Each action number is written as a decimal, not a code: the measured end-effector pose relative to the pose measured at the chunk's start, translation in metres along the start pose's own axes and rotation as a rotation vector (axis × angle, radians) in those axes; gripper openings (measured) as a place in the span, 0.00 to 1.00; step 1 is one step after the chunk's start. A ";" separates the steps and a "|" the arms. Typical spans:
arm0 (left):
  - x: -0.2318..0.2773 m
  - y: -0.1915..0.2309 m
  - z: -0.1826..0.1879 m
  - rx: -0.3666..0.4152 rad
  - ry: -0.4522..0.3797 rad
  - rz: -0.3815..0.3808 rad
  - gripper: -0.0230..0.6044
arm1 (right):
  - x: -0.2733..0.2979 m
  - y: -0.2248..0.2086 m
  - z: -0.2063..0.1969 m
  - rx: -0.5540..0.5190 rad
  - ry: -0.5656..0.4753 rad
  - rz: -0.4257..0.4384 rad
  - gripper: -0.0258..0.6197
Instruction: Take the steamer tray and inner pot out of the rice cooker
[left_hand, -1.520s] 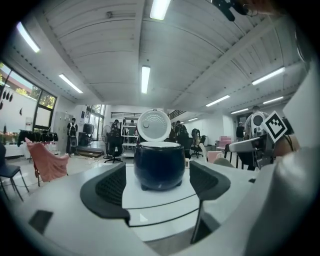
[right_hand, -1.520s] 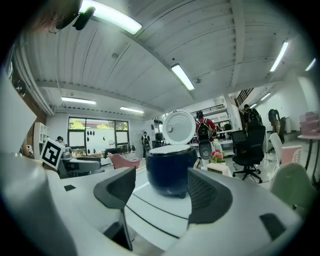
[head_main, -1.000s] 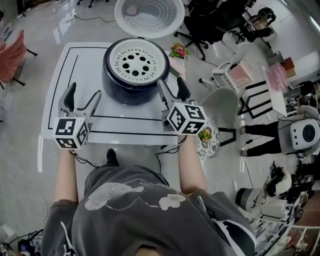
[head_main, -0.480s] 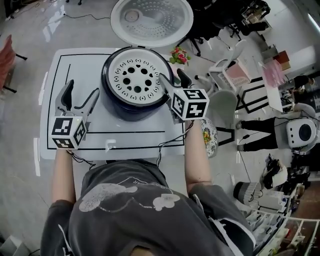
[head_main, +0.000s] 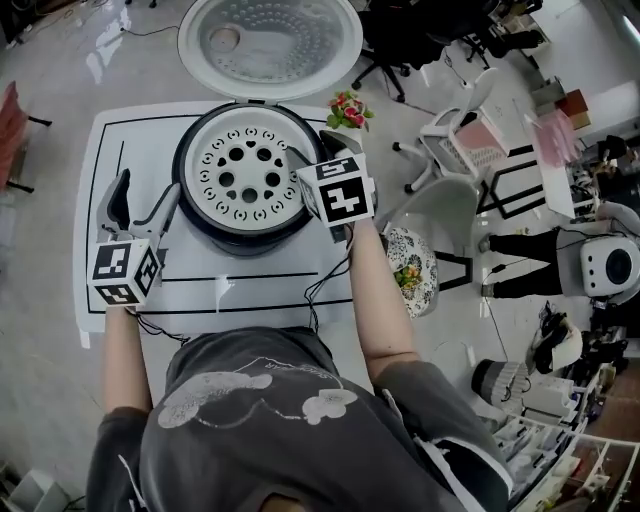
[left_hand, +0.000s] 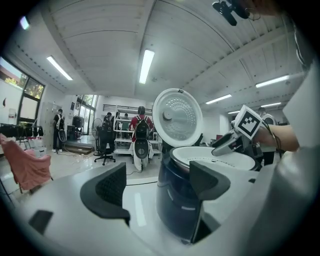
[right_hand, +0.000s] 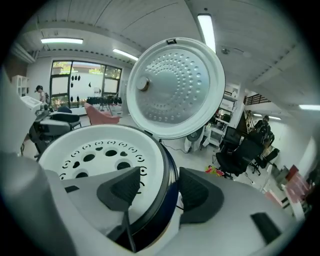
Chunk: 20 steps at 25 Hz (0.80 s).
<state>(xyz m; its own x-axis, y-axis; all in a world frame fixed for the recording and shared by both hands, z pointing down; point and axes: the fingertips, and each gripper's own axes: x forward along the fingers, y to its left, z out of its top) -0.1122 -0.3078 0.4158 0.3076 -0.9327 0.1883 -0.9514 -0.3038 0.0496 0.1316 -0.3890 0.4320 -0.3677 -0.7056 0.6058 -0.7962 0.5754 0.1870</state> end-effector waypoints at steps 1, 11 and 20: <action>0.001 0.003 0.001 -0.003 -0.001 0.013 0.66 | 0.001 -0.001 0.000 -0.016 0.011 -0.004 0.43; -0.002 0.014 0.002 -0.030 0.003 0.069 0.66 | 0.009 0.000 -0.006 -0.155 0.122 -0.029 0.42; -0.006 0.011 0.000 -0.024 0.006 0.062 0.66 | -0.001 -0.003 0.009 -0.166 0.072 -0.078 0.23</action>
<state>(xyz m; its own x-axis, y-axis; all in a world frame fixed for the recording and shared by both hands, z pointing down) -0.1245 -0.3056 0.4149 0.2484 -0.9482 0.1978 -0.9686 -0.2410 0.0608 0.1304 -0.3938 0.4237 -0.2681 -0.7225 0.6373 -0.7285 0.5849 0.3566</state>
